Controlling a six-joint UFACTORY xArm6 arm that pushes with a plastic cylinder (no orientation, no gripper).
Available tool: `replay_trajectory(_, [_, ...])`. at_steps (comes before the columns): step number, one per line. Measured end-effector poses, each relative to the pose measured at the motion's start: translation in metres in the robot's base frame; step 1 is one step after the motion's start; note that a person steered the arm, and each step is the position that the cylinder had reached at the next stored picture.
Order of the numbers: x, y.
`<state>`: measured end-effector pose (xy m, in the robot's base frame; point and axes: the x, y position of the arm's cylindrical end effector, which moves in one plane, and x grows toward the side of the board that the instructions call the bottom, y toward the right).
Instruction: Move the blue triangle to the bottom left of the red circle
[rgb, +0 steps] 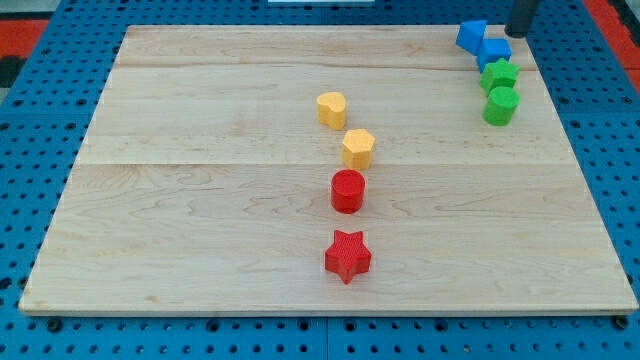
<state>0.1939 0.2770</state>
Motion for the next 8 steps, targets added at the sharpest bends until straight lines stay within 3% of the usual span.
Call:
replay_trajectory(1, [0.009, -0.070])
replay_trajectory(2, [0.052, -0.104])
replay_trajectory(3, [0.058, -0.158])
replay_trajectory(4, [0.095, -0.253])
replay_trajectory(6, [0.100, -0.386])
replay_trajectory(7, [0.165, -0.396])
replay_trajectory(8, [0.127, -0.403])
